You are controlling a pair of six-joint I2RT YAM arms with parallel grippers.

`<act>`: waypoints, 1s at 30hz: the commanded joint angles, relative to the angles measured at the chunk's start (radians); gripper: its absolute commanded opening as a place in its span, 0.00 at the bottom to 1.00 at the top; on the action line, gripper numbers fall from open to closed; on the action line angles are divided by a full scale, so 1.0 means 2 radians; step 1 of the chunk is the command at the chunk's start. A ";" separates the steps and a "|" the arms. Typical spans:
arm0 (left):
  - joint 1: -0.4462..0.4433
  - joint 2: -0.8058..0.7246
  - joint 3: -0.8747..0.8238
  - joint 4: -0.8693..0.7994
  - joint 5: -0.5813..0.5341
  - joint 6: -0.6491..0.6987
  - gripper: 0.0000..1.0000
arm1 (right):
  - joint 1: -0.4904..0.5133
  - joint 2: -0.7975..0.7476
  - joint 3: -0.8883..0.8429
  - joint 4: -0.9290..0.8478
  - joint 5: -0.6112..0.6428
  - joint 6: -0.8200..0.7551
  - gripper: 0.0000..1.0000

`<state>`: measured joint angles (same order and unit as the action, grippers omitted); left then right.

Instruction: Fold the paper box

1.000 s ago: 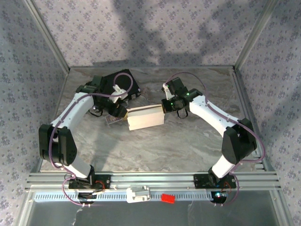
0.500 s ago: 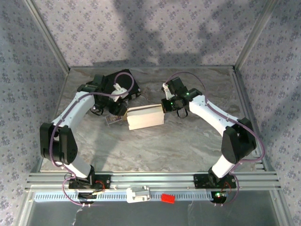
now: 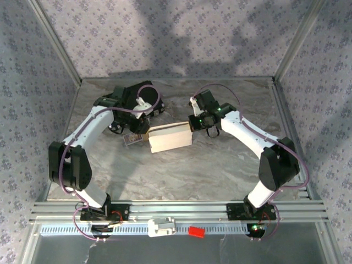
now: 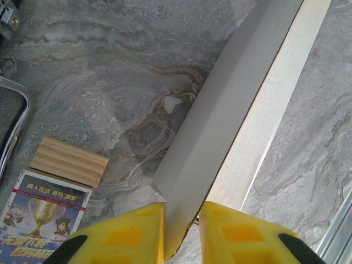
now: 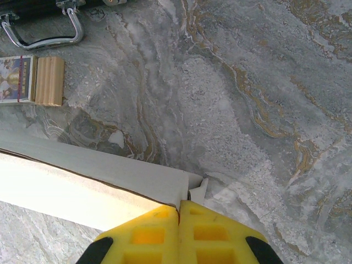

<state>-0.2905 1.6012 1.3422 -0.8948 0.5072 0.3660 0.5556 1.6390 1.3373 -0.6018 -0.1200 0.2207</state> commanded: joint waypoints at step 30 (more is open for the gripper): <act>-0.006 -0.019 0.015 -0.016 -0.042 -0.004 0.26 | -0.004 0.018 0.001 -0.043 -0.007 -0.001 0.00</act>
<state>-0.2958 1.5898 1.3365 -0.8963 0.4252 0.3504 0.5514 1.6459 1.3457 -0.6037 -0.1204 0.2211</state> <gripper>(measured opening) 0.263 0.060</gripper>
